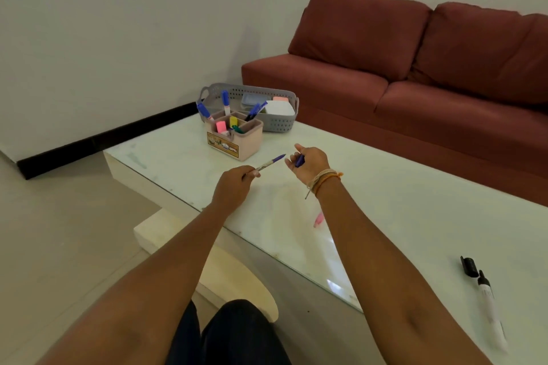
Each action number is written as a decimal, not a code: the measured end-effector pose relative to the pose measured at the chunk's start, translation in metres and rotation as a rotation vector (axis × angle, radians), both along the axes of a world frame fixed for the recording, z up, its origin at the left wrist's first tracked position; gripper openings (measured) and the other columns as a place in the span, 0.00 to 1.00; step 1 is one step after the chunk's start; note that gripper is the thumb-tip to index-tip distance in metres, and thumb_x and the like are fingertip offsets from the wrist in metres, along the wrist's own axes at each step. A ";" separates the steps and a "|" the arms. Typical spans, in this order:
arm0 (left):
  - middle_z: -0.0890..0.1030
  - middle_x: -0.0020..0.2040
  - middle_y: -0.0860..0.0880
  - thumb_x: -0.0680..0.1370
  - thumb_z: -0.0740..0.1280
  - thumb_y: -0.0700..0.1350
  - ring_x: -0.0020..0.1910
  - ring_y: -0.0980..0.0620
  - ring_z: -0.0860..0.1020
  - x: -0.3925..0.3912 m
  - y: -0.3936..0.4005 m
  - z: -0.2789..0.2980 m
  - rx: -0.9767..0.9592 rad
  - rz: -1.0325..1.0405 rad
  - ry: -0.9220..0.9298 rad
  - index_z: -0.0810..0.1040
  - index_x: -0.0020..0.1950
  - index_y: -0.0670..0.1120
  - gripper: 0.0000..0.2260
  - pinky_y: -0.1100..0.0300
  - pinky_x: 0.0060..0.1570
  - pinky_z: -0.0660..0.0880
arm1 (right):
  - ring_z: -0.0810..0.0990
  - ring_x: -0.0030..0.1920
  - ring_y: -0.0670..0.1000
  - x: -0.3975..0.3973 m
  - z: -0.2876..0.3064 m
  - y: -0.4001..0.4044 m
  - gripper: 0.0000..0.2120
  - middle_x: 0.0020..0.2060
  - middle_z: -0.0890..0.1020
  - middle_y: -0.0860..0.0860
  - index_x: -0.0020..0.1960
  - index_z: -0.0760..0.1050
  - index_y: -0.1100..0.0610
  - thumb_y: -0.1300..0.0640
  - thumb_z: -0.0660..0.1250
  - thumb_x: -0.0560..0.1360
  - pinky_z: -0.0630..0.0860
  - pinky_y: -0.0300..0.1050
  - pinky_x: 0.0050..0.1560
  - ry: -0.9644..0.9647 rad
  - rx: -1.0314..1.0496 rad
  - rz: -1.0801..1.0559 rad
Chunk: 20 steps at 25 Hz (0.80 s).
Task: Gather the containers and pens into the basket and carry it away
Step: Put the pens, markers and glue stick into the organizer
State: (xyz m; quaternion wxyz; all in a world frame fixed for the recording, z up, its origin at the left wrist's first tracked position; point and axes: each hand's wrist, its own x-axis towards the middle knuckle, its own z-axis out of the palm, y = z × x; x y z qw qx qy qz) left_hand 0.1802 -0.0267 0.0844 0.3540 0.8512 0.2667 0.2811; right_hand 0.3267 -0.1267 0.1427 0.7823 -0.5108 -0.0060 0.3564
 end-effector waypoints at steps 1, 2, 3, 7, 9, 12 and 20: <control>0.83 0.47 0.48 0.82 0.59 0.47 0.44 0.49 0.78 -0.002 0.001 -0.006 0.047 0.009 0.002 0.82 0.52 0.45 0.13 0.58 0.43 0.71 | 0.72 0.34 0.50 0.002 -0.007 0.008 0.12 0.34 0.71 0.55 0.57 0.75 0.64 0.68 0.54 0.80 0.74 0.48 0.53 0.051 0.078 -0.056; 0.84 0.47 0.48 0.81 0.58 0.47 0.45 0.48 0.79 -0.002 0.000 -0.011 0.097 0.004 0.030 0.82 0.53 0.46 0.13 0.56 0.43 0.73 | 0.74 0.36 0.51 0.003 -0.016 0.014 0.15 0.35 0.73 0.55 0.62 0.74 0.66 0.68 0.54 0.80 0.73 0.47 0.55 0.071 0.129 -0.107; 0.84 0.46 0.48 0.81 0.58 0.48 0.44 0.47 0.79 -0.001 0.000 -0.014 0.141 0.004 0.059 0.81 0.52 0.48 0.12 0.54 0.43 0.74 | 0.77 0.39 0.51 0.003 -0.025 0.020 0.15 0.37 0.76 0.55 0.65 0.72 0.66 0.68 0.55 0.81 0.73 0.46 0.56 0.080 0.165 -0.151; 0.84 0.45 0.50 0.81 0.59 0.47 0.44 0.49 0.79 0.005 0.007 -0.017 0.112 0.039 -0.008 0.81 0.51 0.48 0.11 0.55 0.42 0.74 | 0.83 0.46 0.54 0.008 -0.046 0.026 0.15 0.43 0.82 0.57 0.65 0.73 0.65 0.66 0.63 0.78 0.80 0.45 0.51 0.131 0.340 -0.266; 0.84 0.45 0.50 0.81 0.59 0.47 0.43 0.49 0.79 0.006 0.008 -0.018 0.123 0.048 -0.007 0.81 0.51 0.48 0.11 0.55 0.42 0.73 | 0.84 0.44 0.55 0.010 -0.048 0.024 0.14 0.43 0.83 0.58 0.62 0.74 0.65 0.66 0.65 0.77 0.82 0.45 0.45 0.143 0.381 -0.264; 0.84 0.44 0.48 0.81 0.59 0.47 0.43 0.47 0.79 0.006 0.006 -0.018 0.137 0.043 -0.007 0.82 0.50 0.48 0.11 0.52 0.42 0.75 | 0.84 0.45 0.56 0.009 -0.049 0.020 0.13 0.44 0.84 0.59 0.62 0.74 0.65 0.65 0.65 0.77 0.83 0.46 0.46 0.137 0.416 -0.249; 0.83 0.46 0.49 0.81 0.58 0.47 0.43 0.49 0.77 0.004 0.007 -0.017 0.128 0.018 0.020 0.82 0.50 0.47 0.12 0.56 0.42 0.73 | 0.84 0.46 0.55 0.001 -0.048 0.015 0.05 0.45 0.83 0.58 0.53 0.77 0.63 0.65 0.65 0.77 0.82 0.46 0.49 0.009 0.370 -0.070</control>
